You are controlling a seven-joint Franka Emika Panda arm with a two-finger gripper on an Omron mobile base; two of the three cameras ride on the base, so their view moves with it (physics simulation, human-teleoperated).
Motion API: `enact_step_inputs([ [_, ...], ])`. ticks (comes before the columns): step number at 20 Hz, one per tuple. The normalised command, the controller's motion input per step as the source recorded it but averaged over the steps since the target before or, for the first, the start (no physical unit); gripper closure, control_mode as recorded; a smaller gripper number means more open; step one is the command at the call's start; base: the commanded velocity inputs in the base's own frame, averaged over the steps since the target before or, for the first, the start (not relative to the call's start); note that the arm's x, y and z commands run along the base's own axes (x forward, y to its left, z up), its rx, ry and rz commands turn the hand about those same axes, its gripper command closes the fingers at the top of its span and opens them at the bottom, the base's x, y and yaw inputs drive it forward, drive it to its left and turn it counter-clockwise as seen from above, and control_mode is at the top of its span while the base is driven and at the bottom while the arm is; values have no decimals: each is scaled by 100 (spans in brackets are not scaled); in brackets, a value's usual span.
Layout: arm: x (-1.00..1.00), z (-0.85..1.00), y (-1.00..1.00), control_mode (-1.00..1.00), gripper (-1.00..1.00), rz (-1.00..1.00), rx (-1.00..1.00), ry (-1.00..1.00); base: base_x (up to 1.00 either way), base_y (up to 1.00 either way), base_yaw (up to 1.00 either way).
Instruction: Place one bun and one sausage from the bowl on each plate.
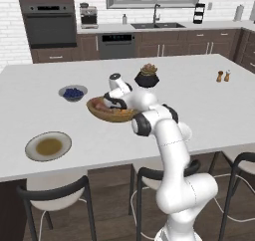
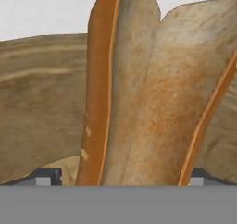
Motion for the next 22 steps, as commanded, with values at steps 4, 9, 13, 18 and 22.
enact_step_inputs([
  [4,0,-27,0,-100,100,0,-1,2,0,0,0],
  [9,-88,0,-4,-100,100,0,1,0,0,0,0],
  [13,-100,46,-29,-100,100,-1,10,-6,0,0,0],
  [18,-100,38,-55,-100,100,0,11,-21,0,0,0],
  [22,-100,31,-77,-100,100,0,11,-14,0,0,0],
])
